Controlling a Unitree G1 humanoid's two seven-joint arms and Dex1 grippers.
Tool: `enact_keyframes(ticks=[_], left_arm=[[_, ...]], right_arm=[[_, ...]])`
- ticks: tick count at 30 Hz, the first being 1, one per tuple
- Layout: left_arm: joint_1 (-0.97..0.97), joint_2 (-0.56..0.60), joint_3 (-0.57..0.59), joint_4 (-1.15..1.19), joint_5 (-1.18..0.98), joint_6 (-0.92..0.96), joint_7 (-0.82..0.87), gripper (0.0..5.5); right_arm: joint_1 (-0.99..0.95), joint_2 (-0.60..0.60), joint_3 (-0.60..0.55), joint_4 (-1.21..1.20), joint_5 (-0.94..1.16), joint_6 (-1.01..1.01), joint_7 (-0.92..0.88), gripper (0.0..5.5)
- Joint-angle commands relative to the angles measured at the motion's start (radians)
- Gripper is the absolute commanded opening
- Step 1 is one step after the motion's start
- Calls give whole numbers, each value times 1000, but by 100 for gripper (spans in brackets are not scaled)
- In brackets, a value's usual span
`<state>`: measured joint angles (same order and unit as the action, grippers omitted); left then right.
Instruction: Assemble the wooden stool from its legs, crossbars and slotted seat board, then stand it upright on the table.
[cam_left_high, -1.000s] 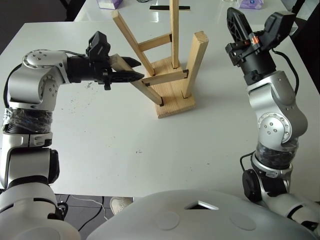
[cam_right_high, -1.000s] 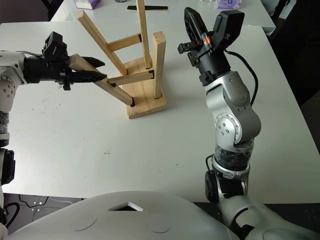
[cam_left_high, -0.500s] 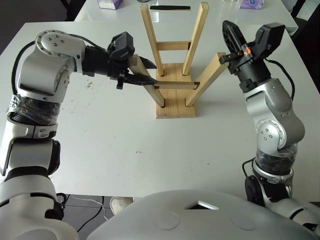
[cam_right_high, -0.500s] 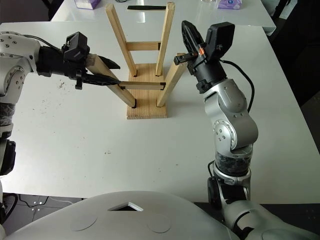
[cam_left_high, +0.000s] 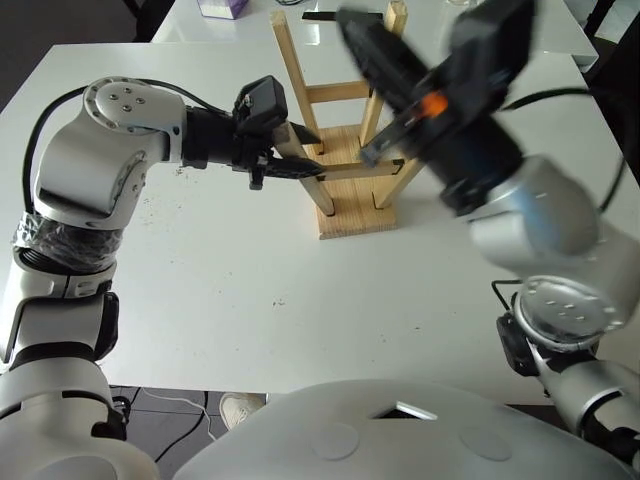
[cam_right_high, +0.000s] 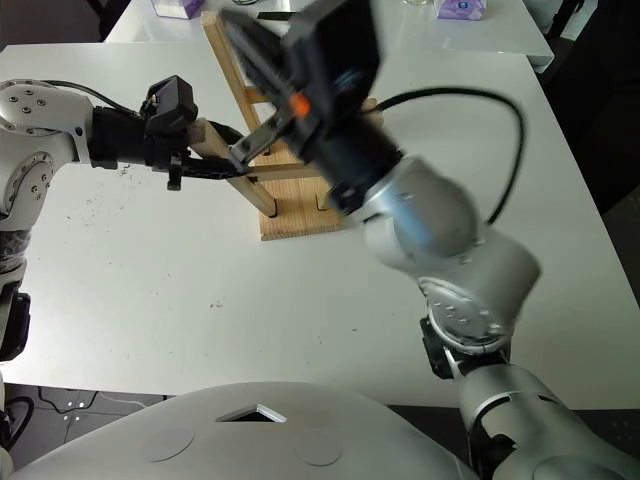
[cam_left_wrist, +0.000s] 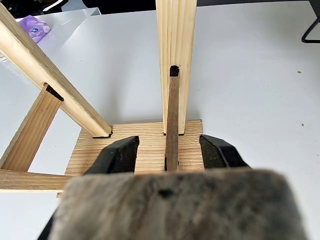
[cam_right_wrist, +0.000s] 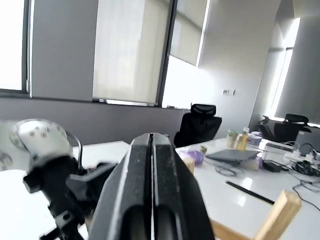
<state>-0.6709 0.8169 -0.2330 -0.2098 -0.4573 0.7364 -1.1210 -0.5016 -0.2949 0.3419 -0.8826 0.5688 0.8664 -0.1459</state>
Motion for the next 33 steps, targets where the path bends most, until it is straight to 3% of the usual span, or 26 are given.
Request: enact_keyframes(ticks=[1, 4, 9, 12, 17, 22, 25, 27, 30, 33], left_arm=[[75, -13, -77, 11, 47, 109, 59, 204], [90, -10, -60, -5, 24, 125, 65, 204], [98, 0, -50, -14, 15, 119, 75, 204], [99, -8, -51, -21, 15, 119, 90, 204], [76, -3, -78, -3, 51, 77, 85, 204], [68, 18, -105, -14, 49, 67, 45, 204], [64, 21, -138, -3, 64, 39, 18, 204], [59, 19, -157, 14, 74, 20, 1, 204], [54, 25, -168, 55, 97, -20, -19, 204], [42, 26, -170, 100, 111, -51, -33, 204]], right_arm=[[57, -48, 251, 106, -276, -17, -58, 0], [94, -63, 295, 139, -399, -26, -72, 0], [143, -51, 270, 172, -506, -48, -46, 0], [161, -63, 346, 286, -548, -70, 24, 0], [199, 11, 364, 406, -591, -133, 83, 0], [176, 54, 202, 268, -591, -125, 115, 0], [89, 136, -15, 171, -497, -110, 135, 0], [-33, 180, -263, 133, -371, -83, 137, 0], [-102, 31, -561, 135, -282, -44, 204, 0], [79, -151, -582, 179, -375, -56, 289, 0]])
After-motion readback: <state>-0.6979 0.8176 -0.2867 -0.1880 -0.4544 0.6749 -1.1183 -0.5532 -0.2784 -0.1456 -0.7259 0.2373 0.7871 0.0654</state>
